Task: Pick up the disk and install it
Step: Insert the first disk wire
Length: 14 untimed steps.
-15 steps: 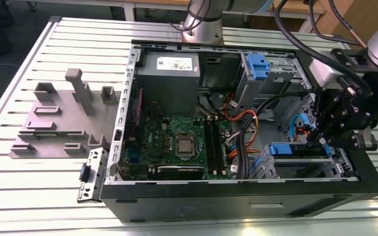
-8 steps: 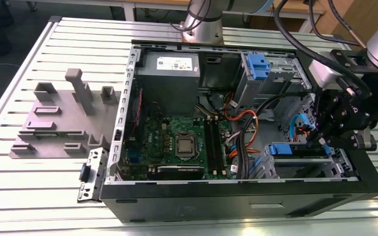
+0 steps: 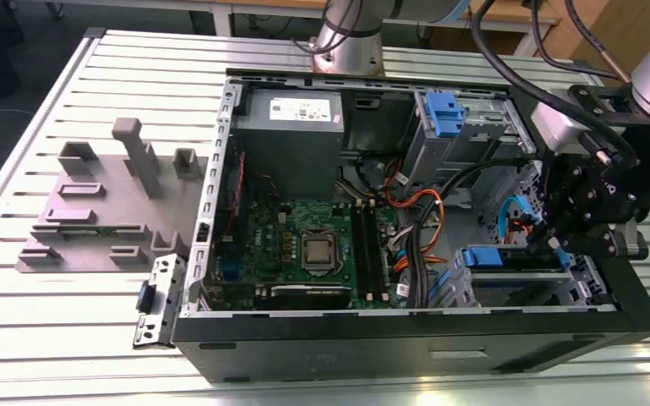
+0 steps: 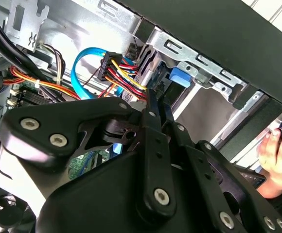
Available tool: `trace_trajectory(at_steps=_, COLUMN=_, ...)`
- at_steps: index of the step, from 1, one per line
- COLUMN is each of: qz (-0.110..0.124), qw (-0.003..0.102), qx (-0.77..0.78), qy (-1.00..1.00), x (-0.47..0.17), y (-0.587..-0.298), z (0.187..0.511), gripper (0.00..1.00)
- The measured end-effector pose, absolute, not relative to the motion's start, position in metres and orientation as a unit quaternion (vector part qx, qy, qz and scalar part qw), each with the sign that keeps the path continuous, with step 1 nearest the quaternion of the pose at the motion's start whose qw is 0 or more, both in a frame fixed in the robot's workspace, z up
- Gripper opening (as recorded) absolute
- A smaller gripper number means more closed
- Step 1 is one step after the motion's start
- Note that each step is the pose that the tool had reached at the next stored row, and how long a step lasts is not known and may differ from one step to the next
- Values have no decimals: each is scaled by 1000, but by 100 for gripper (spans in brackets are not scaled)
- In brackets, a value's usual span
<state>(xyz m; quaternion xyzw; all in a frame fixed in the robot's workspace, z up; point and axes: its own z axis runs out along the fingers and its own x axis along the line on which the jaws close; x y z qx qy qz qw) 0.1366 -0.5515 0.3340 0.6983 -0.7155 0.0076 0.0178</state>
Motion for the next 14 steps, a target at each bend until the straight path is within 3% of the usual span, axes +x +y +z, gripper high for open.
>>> trace_trajectory(at_steps=14, qz=8, qw=18, qx=696, qy=-718, x=137, y=-552, z=335, gripper=16)
